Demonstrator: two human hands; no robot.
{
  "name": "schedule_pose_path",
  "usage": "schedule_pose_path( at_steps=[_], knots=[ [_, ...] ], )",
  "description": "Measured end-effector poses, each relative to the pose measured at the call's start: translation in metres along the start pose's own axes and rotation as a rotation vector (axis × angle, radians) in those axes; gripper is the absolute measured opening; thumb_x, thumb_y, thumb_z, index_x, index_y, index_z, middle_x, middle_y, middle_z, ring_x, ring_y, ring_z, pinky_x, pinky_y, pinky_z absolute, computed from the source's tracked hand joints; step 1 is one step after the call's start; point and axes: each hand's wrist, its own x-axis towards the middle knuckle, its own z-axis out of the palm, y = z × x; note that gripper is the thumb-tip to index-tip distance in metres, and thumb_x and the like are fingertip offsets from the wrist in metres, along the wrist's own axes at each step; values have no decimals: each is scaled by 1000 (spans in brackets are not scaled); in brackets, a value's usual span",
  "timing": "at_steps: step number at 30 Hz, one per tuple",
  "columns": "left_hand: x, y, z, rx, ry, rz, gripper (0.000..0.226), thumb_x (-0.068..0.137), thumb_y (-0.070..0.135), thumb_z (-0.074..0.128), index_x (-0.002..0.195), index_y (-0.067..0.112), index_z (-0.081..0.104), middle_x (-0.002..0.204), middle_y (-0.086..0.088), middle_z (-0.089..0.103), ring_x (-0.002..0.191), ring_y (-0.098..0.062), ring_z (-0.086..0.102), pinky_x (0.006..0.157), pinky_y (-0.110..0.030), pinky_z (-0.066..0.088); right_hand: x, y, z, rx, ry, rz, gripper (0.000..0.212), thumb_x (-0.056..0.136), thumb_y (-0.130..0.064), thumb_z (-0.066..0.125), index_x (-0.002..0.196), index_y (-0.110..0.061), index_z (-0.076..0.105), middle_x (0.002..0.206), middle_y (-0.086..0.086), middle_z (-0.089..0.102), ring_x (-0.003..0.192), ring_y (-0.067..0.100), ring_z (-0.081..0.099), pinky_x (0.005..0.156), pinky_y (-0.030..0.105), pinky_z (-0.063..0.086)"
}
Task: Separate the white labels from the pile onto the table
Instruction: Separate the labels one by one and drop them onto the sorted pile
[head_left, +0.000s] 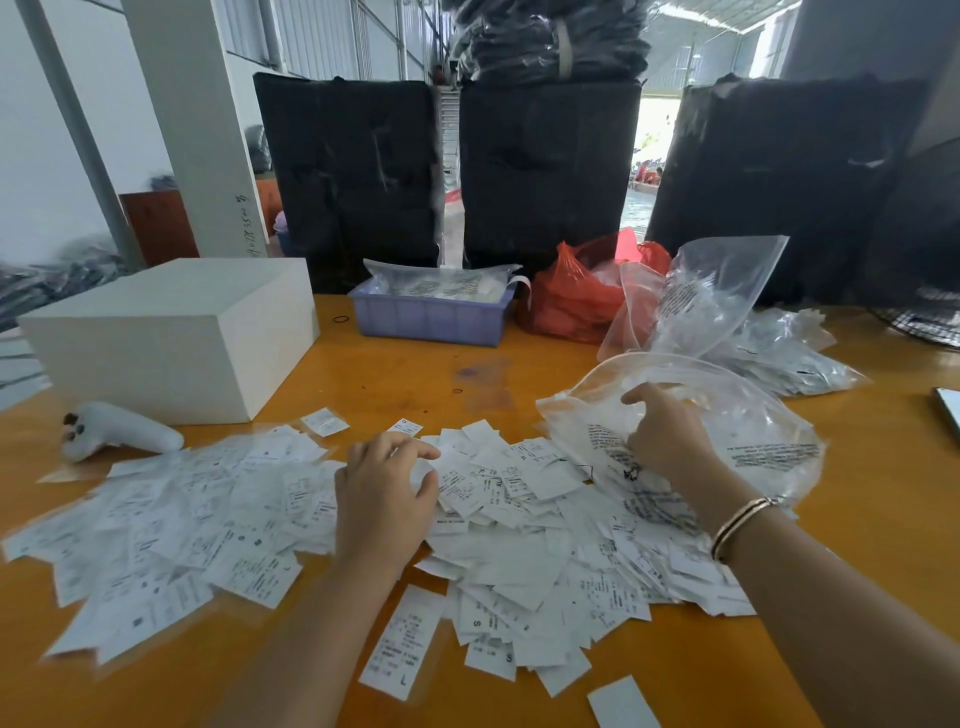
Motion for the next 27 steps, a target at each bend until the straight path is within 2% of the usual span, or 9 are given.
schedule_pose_path(
  at_steps=[4,8,10,12,14,16,21,24,27],
  knots=[
    [0,-2,2,-30,9,1,14,86,22,66,99,25,68,109,6,60,107,-18,47,80,-30,37,0,-2,-3,-15,-44,-28,56,79,11,52,127,-17,51,107,10,60,85,20,53,61,30,44],
    [1,-1,3,-59,2,17,15,86,19,66,100,24,68,108,5,61,107,-18,47,81,-32,40,-6,-15,-14,120,72,-139,45,82,5,56,119,-21,58,85,3,62,66,19,58,61,39,54],
    [0,0,2,-85,-1,24,15,87,18,65,100,24,68,109,6,61,110,-18,47,85,-32,38,-14,-24,-14,214,153,-259,38,84,1,60,117,-19,61,75,-5,59,67,14,56,71,39,52],
    [0,2,1,-160,13,49,14,88,19,64,100,24,68,110,8,61,111,-12,45,90,-30,37,-27,-36,-13,308,231,-414,31,85,-1,63,112,-16,64,73,-9,59,72,9,55,80,25,47],
    [-1,7,-4,-353,-12,86,10,91,28,59,98,29,66,108,17,60,106,2,44,91,-22,37,-44,-47,-7,490,160,-490,31,84,1,64,107,-20,64,74,-6,60,67,4,53,69,12,43],
    [-3,13,-8,-571,-152,74,16,89,42,49,96,38,62,106,24,59,104,11,47,87,-11,38,-60,-56,6,682,-23,-464,36,84,2,63,105,-27,62,76,-4,60,64,5,56,62,16,46],
    [-5,17,-7,-850,-387,-17,34,81,59,51,98,34,66,91,16,69,90,0,62,76,-15,48,-84,-61,48,779,-219,-365,37,85,-3,65,109,-31,60,77,-6,61,68,15,62,66,35,53],
    [-4,16,-5,-797,-307,-35,12,87,38,64,81,28,67,81,10,69,77,-4,62,67,-15,48,-84,-59,59,821,-216,-335,39,84,-5,67,105,-37,60,71,-10,59,66,16,58,64,29,49],
    [-3,12,-2,-757,-264,-70,11,89,23,64,79,27,66,78,13,70,75,-1,64,66,-10,48,-83,-57,65,894,-223,-264,39,82,-6,70,102,-39,62,68,-15,57,66,6,55,62,20,45]
  ],
)
